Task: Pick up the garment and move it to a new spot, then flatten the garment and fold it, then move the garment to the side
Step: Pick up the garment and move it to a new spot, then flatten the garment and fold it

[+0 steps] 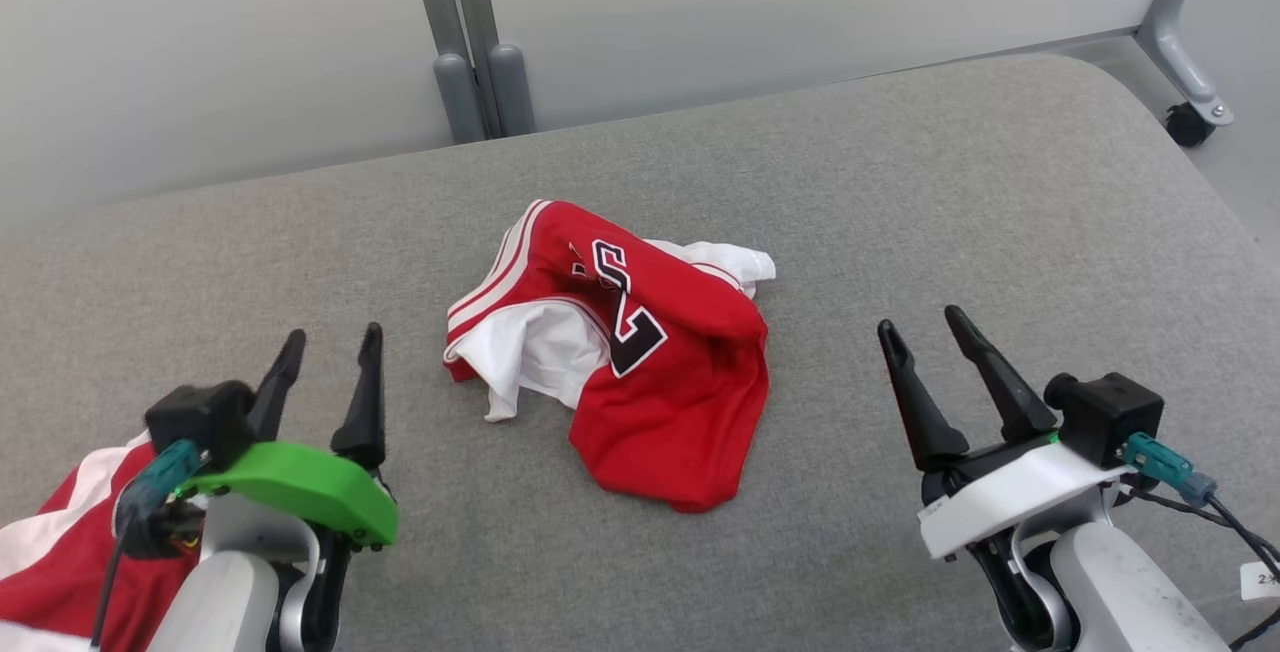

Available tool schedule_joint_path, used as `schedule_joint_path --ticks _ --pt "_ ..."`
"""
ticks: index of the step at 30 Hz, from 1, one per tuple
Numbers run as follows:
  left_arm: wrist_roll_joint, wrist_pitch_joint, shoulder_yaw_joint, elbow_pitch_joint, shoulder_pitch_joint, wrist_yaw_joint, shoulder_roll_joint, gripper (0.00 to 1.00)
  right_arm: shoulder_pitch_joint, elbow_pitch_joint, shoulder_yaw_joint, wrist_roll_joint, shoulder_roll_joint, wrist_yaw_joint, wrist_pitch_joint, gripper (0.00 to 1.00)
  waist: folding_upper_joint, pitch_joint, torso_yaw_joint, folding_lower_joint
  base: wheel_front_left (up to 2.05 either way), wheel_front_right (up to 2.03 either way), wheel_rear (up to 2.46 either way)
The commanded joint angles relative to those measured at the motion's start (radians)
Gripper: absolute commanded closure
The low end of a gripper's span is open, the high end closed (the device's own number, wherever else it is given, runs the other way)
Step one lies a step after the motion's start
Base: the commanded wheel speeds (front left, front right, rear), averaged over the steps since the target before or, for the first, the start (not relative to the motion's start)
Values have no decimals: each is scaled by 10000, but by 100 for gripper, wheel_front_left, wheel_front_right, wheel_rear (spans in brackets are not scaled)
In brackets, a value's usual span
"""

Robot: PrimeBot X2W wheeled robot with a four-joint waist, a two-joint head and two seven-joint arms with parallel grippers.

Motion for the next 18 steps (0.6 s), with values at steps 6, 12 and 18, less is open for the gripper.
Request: schedule_joint_path --ticks 6,12,18 --pt "143 -1543 465 -517 1453 448 -17 0 210 -242 -504 -126 -142 1 -29 0 0 -164 276 0 0 0 0" --pt "473 -2121 677 -689 2139 484 -285 0 430 -444 -942 -189 -288 1 -29 0 0 -187 489 0 0 0 0" --pt "804 -2183 890 -922 2481 513 -643 0 714 -453 -1107 -198 -379 1 -29 0 0 -214 578 0 0 0 0"
